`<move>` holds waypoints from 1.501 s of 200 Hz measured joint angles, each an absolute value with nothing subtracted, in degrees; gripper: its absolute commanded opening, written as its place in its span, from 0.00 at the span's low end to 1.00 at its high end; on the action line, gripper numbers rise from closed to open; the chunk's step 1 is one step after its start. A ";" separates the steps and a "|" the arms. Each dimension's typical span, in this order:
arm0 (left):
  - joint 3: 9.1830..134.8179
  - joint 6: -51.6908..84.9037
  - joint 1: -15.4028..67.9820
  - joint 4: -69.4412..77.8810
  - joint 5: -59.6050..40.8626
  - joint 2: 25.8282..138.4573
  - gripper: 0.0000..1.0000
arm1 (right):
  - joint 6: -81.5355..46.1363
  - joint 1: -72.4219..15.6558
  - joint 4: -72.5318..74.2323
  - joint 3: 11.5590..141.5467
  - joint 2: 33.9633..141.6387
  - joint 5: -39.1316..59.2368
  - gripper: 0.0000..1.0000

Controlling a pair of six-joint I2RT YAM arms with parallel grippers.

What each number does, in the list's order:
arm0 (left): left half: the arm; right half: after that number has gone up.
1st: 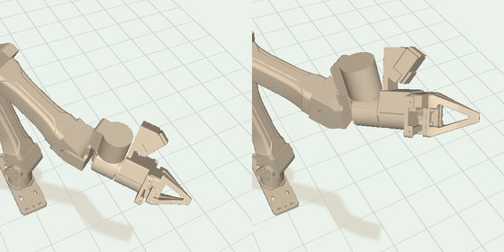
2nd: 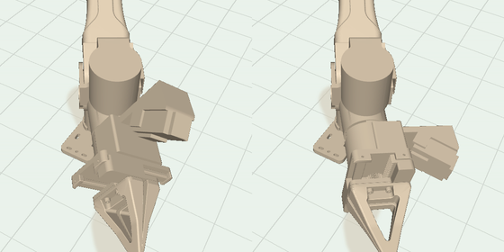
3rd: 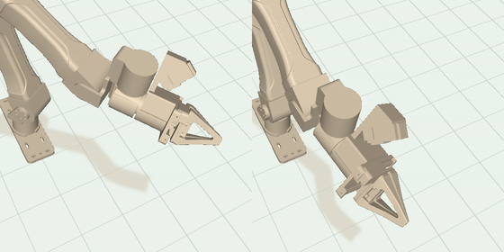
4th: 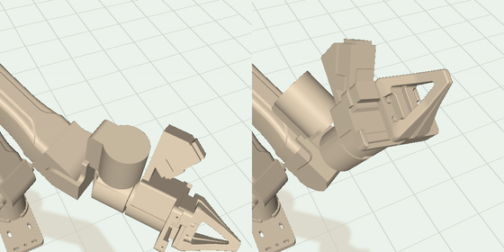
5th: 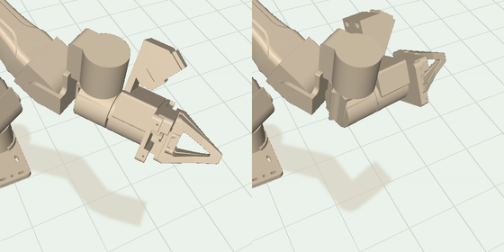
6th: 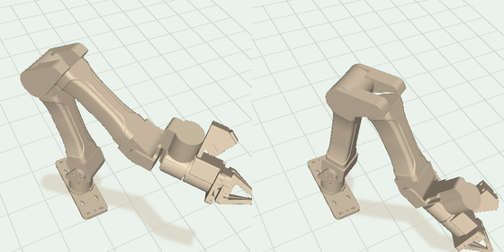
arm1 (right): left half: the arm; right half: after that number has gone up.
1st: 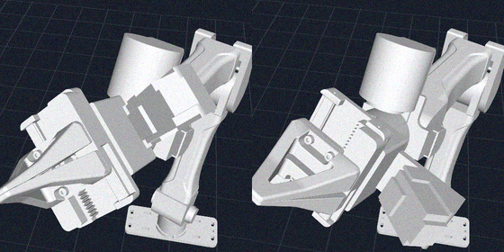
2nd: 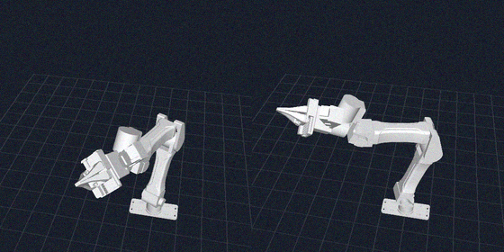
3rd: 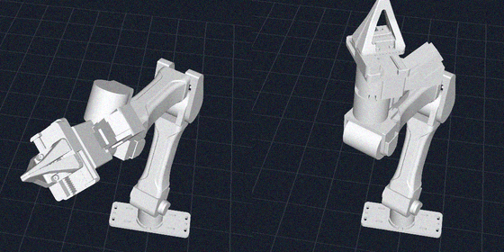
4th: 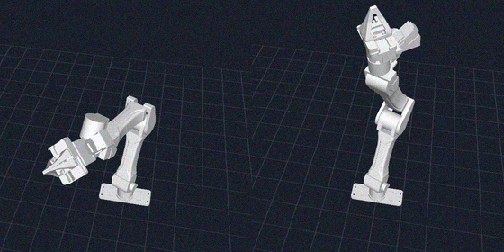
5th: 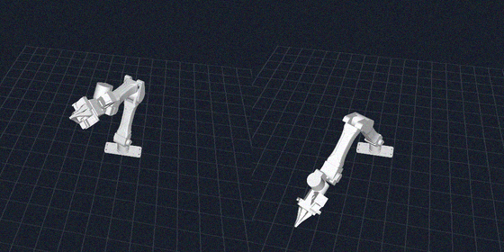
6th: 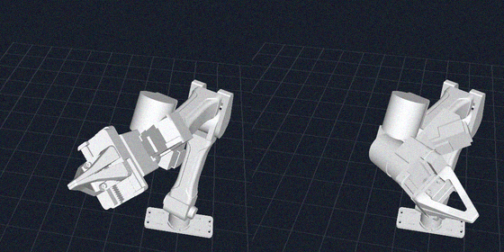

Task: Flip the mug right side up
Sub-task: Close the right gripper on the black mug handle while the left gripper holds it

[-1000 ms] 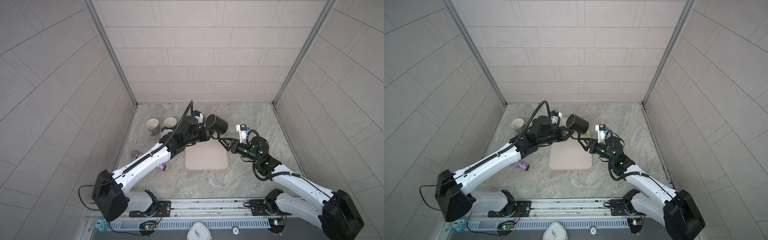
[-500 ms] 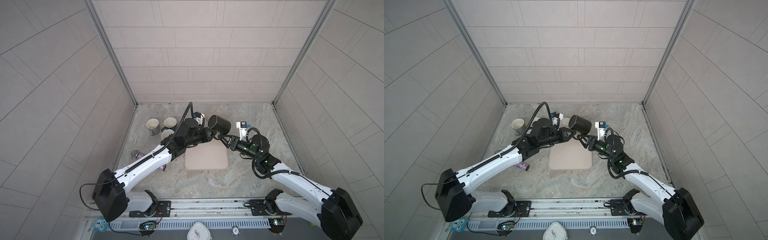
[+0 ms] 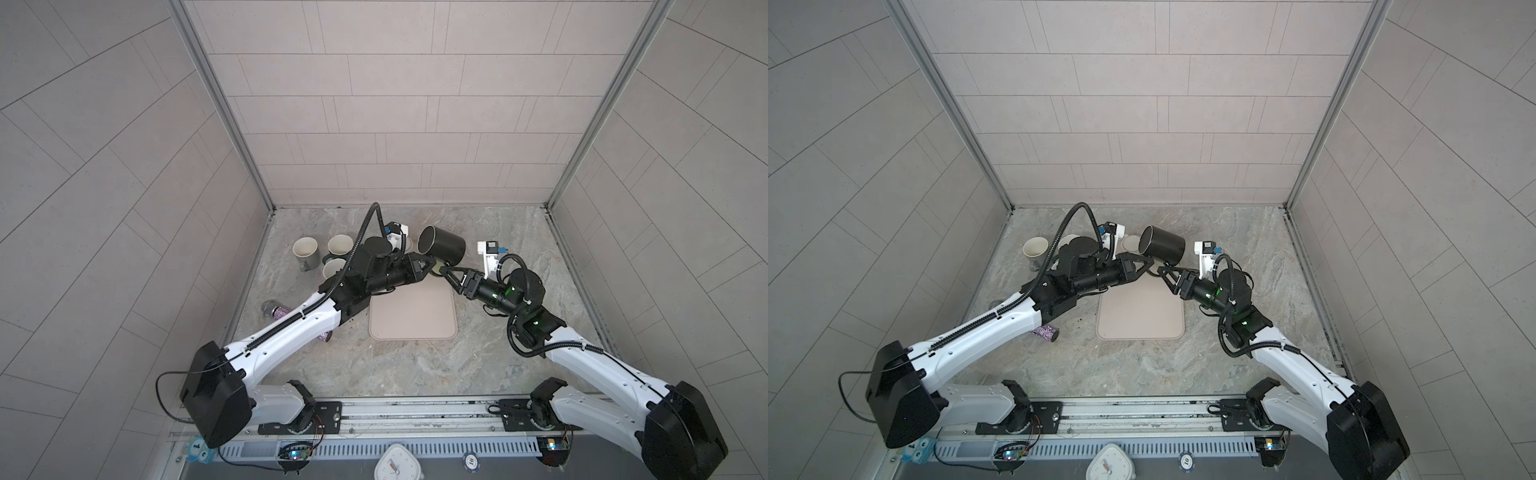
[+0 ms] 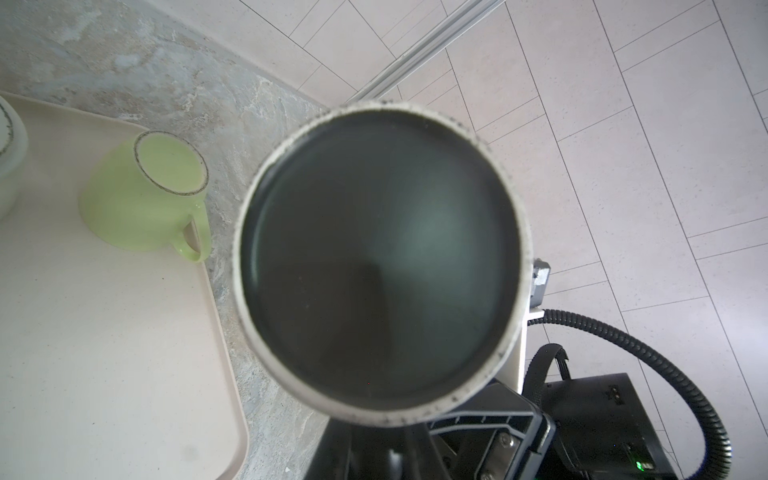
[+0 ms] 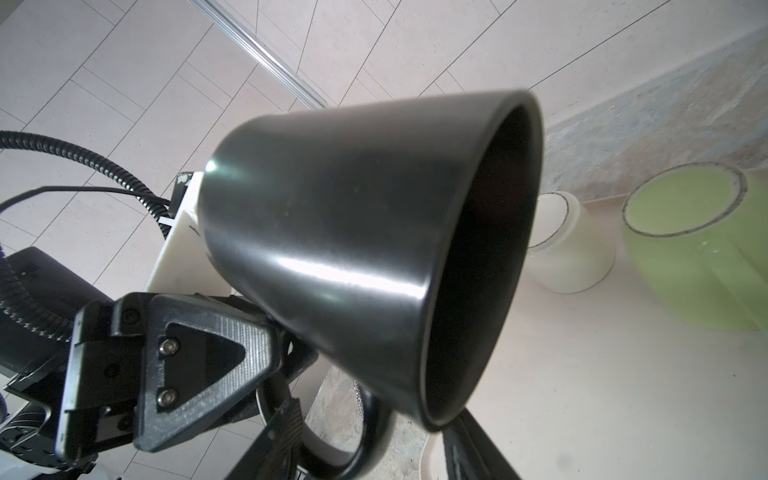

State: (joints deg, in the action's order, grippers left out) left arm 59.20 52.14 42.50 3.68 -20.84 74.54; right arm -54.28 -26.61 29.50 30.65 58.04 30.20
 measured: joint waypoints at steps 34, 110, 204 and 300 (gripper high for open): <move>59.13 52.18 42.50 4.54 -21.32 74.54 0.00 | -54.78 -26.11 30.61 30.63 57.82 31.24 0.53; 59.13 52.97 42.50 5.76 -22.26 74.54 0.00 | -56.21 -25.80 34.50 30.63 58.28 33.17 0.49; 59.13 52.93 42.41 6.31 -23.62 74.54 0.00 | -55.37 -25.36 33.28 30.63 57.74 33.65 0.35; 59.11 53.10 42.39 9.96 -25.39 74.54 0.00 | -56.16 -24.71 36.77 30.48 56.58 34.37 0.41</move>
State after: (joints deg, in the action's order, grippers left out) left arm 59.11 53.10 42.39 9.96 -25.39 74.54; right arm -56.16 -24.71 36.77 30.48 56.58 34.37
